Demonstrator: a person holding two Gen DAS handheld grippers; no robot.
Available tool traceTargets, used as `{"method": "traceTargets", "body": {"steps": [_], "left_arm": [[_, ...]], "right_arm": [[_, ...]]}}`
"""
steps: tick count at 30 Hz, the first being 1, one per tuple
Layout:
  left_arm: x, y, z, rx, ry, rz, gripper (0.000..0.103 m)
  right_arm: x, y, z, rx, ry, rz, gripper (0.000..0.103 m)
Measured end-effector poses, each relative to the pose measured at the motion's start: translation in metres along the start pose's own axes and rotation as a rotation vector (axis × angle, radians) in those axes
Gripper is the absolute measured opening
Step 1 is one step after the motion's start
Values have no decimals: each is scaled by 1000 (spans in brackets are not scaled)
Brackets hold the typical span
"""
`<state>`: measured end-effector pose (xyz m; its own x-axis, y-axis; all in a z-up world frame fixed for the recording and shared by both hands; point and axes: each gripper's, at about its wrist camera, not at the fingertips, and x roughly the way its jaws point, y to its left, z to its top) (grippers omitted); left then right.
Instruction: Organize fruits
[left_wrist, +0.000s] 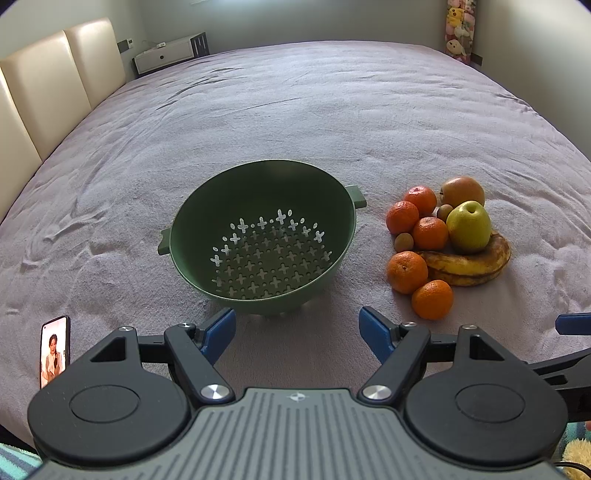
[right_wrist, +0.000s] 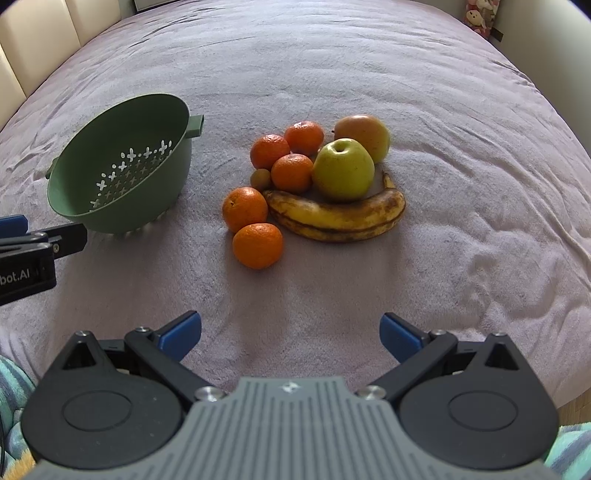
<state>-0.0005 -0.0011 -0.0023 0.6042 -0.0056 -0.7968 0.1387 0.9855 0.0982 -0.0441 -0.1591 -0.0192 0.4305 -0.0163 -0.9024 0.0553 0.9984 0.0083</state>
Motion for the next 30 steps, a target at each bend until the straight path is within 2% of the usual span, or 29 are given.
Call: {"method": "traceTargets", "body": {"steps": [30], "left_arm": [[0, 0, 0, 1, 3, 0, 89]], "right_arm": [[1, 2, 0, -1, 9, -2, 99]]}}
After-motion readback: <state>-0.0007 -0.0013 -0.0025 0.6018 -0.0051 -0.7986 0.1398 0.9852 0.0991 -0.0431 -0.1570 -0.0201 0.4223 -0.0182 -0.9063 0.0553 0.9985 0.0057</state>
